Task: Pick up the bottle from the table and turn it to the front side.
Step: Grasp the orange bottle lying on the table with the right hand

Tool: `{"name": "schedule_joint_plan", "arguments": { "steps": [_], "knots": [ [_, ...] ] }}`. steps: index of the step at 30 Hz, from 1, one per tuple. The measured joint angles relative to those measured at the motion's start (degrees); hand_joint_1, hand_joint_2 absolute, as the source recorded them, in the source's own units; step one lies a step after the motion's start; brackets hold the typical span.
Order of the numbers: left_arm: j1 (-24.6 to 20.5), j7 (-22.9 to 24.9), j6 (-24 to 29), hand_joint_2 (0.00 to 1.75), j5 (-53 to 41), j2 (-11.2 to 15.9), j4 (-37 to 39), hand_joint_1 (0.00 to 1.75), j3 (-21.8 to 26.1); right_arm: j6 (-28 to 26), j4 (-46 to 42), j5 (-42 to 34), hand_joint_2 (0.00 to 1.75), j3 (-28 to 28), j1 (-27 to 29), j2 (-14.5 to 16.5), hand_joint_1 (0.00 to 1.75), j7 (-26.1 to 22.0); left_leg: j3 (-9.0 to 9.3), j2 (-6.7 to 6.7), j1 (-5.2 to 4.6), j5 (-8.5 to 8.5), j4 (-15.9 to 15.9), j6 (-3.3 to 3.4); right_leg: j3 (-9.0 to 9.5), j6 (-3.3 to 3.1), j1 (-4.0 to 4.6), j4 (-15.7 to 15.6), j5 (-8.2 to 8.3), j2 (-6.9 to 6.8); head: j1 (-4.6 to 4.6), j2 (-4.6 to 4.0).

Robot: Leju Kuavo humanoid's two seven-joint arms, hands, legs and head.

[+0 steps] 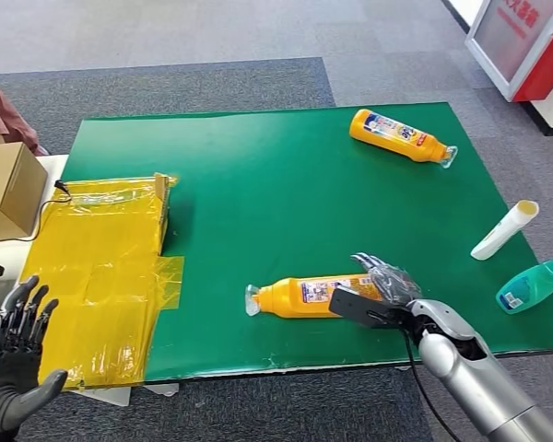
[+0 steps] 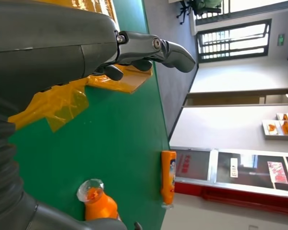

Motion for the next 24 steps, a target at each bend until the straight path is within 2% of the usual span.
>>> {"name": "schedule_joint_plan", "arguments": {
  "steps": [11, 24],
  "knots": [
    [-0.93, 0.34, 2.39, 1.75, 1.28, 2.65, 0.00, 0.00, -3.76, 1.78, 3.62, 0.44, 1.75, 1.28, -3.11, 1.90, 0.00, 0.93, 0.00, 0.00, 0.01, 0.01, 0.00, -0.01, 0.00, -0.01, 0.01, 0.01, 0.00, 0.00, 0.00, 0.00],
    [-1.05, -0.44, 3.22, 1.75, 2.10, 4.59, 0.00, 0.00, -5.38, 4.27, 5.58, 0.26, 1.75, 3.76, -5.53, 1.95, 0.00, 1.07, 0.01, 0.01, 0.01, 0.01, 0.00, -0.02, -0.01, -0.01, 0.01, 0.01, 0.00, 0.00, 0.01, 0.00]
  ]
}}
